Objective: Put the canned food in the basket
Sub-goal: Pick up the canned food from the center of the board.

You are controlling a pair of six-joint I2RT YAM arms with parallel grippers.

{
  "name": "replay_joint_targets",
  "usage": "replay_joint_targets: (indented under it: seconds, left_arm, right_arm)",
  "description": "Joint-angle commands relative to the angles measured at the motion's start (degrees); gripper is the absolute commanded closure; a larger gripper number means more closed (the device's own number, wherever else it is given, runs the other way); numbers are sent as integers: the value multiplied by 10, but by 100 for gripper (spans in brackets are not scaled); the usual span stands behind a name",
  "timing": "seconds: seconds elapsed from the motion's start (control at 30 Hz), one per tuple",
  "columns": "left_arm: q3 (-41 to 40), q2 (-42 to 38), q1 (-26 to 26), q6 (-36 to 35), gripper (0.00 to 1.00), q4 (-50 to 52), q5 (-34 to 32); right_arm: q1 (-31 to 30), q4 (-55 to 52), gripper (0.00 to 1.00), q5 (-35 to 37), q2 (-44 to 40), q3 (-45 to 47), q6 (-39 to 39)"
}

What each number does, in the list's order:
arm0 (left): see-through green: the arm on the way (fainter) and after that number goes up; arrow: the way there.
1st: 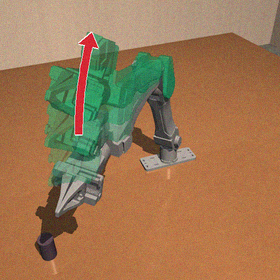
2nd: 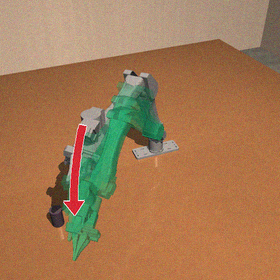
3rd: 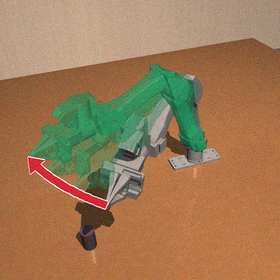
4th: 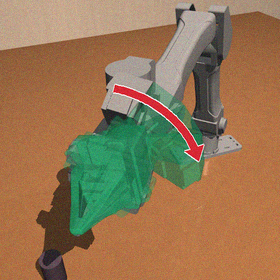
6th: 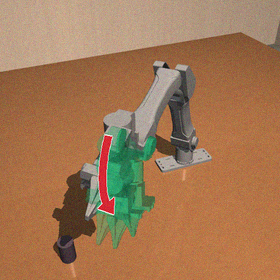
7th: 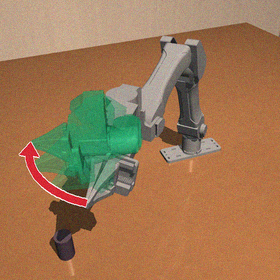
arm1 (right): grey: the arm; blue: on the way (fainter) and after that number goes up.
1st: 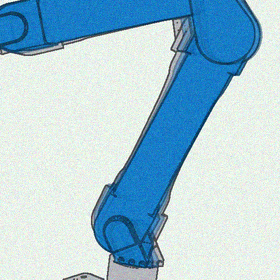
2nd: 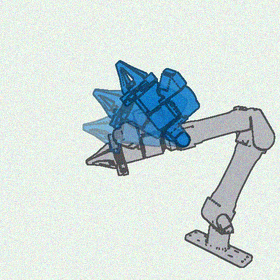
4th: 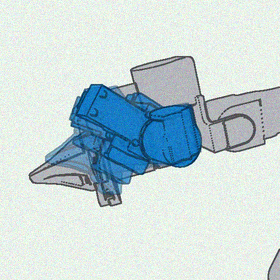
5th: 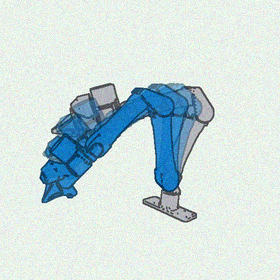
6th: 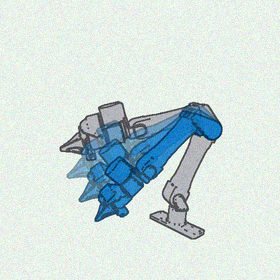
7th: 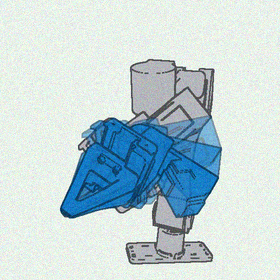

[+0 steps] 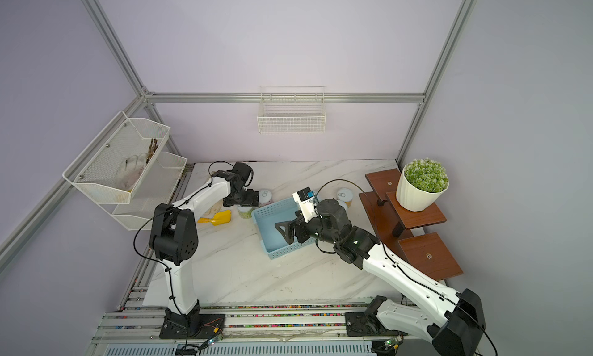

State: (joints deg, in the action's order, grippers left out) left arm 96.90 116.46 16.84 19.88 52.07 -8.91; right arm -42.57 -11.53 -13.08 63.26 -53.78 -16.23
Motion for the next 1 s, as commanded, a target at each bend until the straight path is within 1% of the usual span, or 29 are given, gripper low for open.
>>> replay_joint_targets:
  seconds: [0.0, 0.17, 0.43, 0.63, 0.7, 0.97]
  left_arm:
    - [23, 12, -6, -12, 0, 7, 12]
    - [33, 24, -7, -14, 1, 12, 16]
    - [39, 35, -8, -17, 14, 15, 12]
    - [45, 43, -8, -19, 20, 18, 9]
    - [46, 45, -8, -21, 23, 20, 7]
    - [49, 25, -11, -23, 24, 33, -21]
  right_arm:
    - [-4, 20, 1, 13, -8, 3, -4]
    - [-4, 16, 1, 16, -6, 1, -3]
    - [-4, 10, 1, 15, -8, -1, -2]
    - [-4, 4, 1, 19, -9, -1, -2]
    - [-4, 3, 1, 20, -10, 0, -3]
    - [-5, -1, 1, 25, -13, 2, -4]
